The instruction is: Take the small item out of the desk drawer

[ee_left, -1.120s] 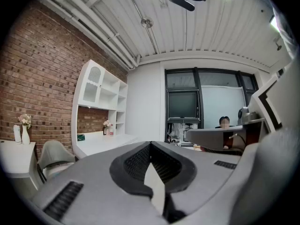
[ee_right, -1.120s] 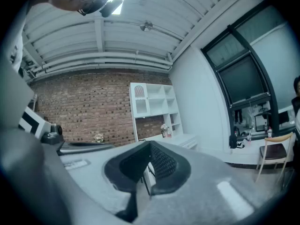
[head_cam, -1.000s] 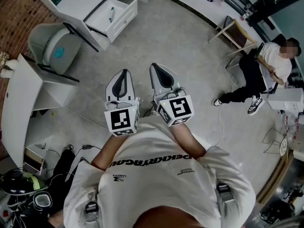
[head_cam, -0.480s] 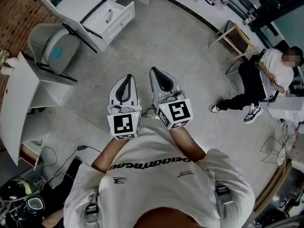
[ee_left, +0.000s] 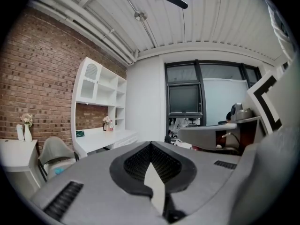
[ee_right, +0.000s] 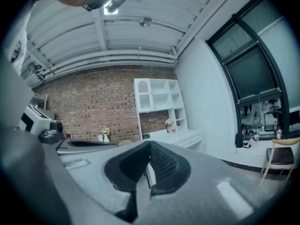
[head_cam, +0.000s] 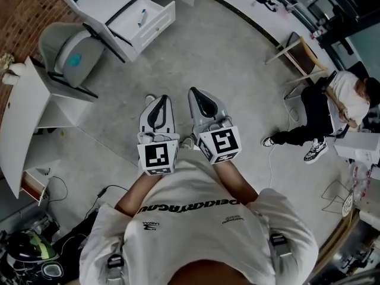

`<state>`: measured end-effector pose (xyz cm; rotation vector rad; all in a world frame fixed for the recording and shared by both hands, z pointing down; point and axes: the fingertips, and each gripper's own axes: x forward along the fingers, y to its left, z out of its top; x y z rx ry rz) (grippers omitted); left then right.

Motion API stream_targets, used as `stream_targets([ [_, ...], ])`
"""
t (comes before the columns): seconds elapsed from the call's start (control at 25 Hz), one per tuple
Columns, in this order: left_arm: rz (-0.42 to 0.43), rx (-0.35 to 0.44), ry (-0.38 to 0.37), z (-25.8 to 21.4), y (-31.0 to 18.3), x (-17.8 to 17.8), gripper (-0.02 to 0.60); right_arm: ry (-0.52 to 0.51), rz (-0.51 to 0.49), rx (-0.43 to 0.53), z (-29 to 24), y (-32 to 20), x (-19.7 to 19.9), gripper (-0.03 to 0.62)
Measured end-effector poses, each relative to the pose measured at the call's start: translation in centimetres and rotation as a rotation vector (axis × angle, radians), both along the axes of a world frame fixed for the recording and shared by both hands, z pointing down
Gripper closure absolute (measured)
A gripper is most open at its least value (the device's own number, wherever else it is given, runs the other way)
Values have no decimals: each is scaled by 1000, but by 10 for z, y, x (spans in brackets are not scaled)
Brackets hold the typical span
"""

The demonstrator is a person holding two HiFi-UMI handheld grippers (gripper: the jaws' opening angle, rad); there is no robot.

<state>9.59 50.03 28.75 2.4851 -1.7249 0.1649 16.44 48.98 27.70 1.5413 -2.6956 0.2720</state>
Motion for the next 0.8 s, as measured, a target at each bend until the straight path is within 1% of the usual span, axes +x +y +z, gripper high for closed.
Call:
stream_targets([
  [0.28, -24, 7, -27, 8, -42, -19, 583, -2, -11, 0, 4, -43, -18, 594],
  [0.44, -39, 4, -3, 12, -78, -36, 583, -8, -22, -9, 9, -78, -35, 594],
  [0.6, -47, -14, 5, 22, -128, -56, 584, -3, -30, -20, 18, -127, -55, 594],
  [0.8, -34, -31, 6, 22, -210, -80, 583, 8, -25, -26, 18, -209, -82, 594],
])
